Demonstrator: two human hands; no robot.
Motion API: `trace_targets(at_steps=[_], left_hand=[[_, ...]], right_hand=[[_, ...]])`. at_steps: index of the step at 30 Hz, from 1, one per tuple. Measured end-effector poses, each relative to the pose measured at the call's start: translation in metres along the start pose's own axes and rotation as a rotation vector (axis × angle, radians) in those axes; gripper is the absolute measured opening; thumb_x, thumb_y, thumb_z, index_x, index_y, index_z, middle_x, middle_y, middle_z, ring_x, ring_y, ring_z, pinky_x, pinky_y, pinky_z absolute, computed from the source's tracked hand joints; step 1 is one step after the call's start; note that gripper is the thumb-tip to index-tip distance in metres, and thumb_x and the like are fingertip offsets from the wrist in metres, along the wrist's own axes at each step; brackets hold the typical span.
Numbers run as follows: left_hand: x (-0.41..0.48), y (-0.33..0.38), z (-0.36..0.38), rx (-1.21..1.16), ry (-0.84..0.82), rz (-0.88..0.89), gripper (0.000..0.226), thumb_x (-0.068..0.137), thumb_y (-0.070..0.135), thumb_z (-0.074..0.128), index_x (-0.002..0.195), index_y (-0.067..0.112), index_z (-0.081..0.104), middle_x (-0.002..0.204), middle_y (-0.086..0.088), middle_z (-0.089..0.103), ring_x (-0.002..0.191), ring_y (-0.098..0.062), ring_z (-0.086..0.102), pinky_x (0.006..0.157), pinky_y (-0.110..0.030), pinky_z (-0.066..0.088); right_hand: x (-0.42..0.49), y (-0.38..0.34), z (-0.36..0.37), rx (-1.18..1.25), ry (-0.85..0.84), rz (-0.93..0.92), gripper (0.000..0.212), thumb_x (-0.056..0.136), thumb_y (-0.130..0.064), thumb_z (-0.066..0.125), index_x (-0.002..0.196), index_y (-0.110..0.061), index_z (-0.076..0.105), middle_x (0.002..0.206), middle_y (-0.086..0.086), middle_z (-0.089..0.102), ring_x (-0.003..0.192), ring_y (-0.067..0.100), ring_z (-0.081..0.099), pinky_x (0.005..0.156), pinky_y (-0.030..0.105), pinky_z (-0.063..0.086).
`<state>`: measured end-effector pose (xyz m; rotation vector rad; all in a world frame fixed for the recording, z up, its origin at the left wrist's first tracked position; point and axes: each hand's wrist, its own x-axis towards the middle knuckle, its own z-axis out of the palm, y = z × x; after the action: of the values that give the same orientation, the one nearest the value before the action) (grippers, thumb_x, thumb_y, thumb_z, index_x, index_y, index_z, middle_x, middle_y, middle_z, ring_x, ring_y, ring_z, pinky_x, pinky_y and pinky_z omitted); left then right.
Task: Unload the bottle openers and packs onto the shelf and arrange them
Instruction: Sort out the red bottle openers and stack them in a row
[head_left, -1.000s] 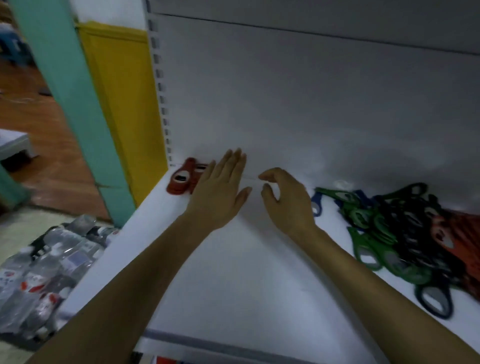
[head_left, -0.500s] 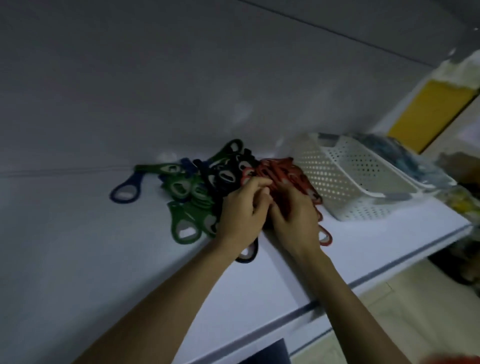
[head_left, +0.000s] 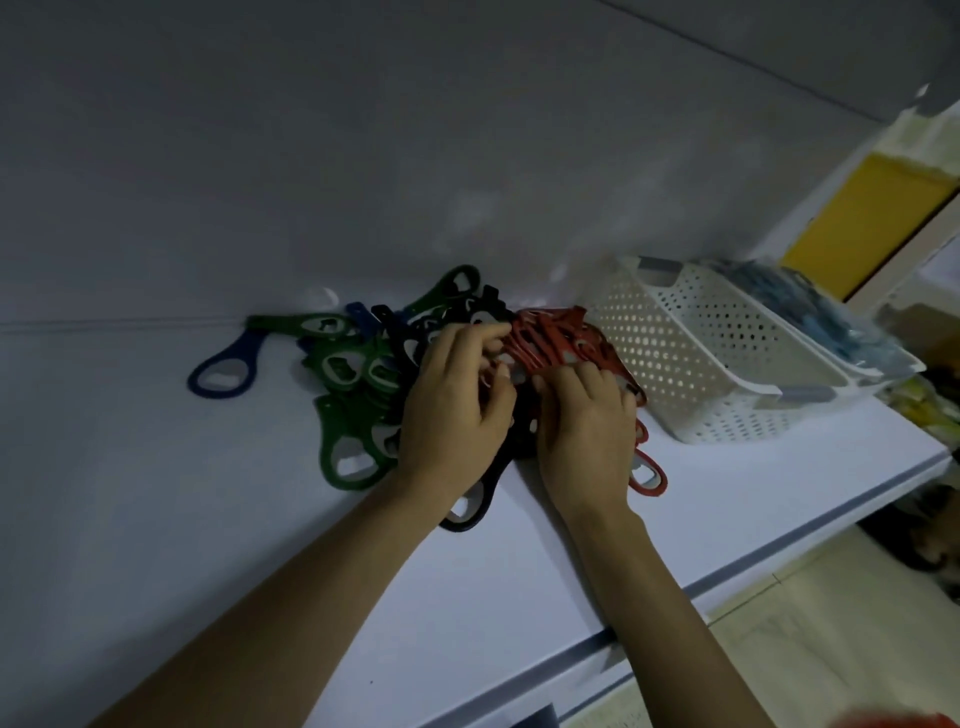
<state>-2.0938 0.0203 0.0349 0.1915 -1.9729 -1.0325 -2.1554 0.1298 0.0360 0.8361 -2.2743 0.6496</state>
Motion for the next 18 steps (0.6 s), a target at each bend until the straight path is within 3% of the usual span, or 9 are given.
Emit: trace_targets(at_steps=[3, 5, 9, 13, 15, 18], left_hand=[[-0.001, 0.001, 0.002, 0.319, -0.095, 0.173, 0.058, 0.075, 0.005, 0.059, 0.133, 0.012, 0.049, 0.14, -0.006, 0.046, 0.127, -0.023, 0.04, 0.102, -0.037, 0.038], [-0.003, 0.004, 0.004, 0.505, -0.165, 0.278, 0.057, 0.077, 0.008, 0.062, 0.133, 0.014, 0.052, 0.142, -0.005, 0.047, 0.131, -0.026, 0.042, 0.104, -0.044, 0.036], [-0.002, 0.001, 0.001, 0.52, -0.227, 0.22, 0.041, 0.082, 0.009, 0.068, 0.123, 0.01, 0.061, 0.109, -0.007, 0.068, 0.099, -0.029, 0.06, 0.082, -0.041, 0.046], [0.004, 0.001, -0.008, 0.409, -0.143, 0.228, 0.014, 0.087, 0.014, 0.06, 0.094, 0.004, 0.066, 0.088, -0.01, 0.066, 0.083, -0.029, 0.058, 0.067, -0.038, 0.05], [0.005, 0.004, -0.012, 0.356, -0.061, 0.228, 0.019, 0.09, 0.021, 0.054, 0.089, 0.003, 0.061, 0.081, -0.009, 0.063, 0.075, -0.026, 0.058, 0.058, -0.033, 0.047], [0.003, 0.004, -0.014, 0.162, -0.027, 0.051, 0.032, 0.094, 0.035, 0.041, 0.1, 0.007, 0.055, 0.078, 0.0, 0.066, 0.063, -0.017, 0.062, 0.049, -0.031, 0.049]], right_hand=[[0.001, -0.003, -0.002, 0.094, 0.026, 0.01, 0.025, 0.093, -0.018, 0.04, 0.083, -0.008, 0.06, 0.08, 0.006, 0.06, 0.072, 0.025, 0.053, 0.07, 0.033, 0.032], [0.0, -0.005, -0.003, 0.12, 0.015, -0.049, 0.028, 0.087, -0.017, 0.036, 0.089, -0.008, 0.063, 0.085, 0.005, 0.062, 0.078, 0.023, 0.054, 0.072, 0.032, 0.031], [-0.002, -0.001, -0.001, 0.23, -0.003, -0.106, 0.025, 0.092, -0.017, 0.043, 0.099, -0.011, 0.066, 0.097, 0.0, 0.064, 0.09, 0.019, 0.057, 0.08, 0.034, 0.038], [-0.001, 0.005, -0.001, 0.414, 0.105, 0.081, 0.023, 0.097, -0.023, 0.044, 0.109, -0.014, 0.061, 0.102, -0.012, 0.059, 0.094, 0.01, 0.057, 0.082, 0.038, 0.047], [-0.001, 0.008, -0.003, 0.464, 0.123, 0.22, 0.027, 0.096, -0.026, 0.044, 0.116, -0.015, 0.058, 0.106, -0.011, 0.062, 0.098, 0.007, 0.059, 0.084, 0.039, 0.05], [-0.005, 0.013, -0.007, 0.449, 0.075, 0.308, 0.029, 0.09, -0.034, 0.049, 0.113, -0.021, 0.06, 0.104, -0.012, 0.065, 0.1, 0.007, 0.059, 0.088, 0.042, 0.05]])
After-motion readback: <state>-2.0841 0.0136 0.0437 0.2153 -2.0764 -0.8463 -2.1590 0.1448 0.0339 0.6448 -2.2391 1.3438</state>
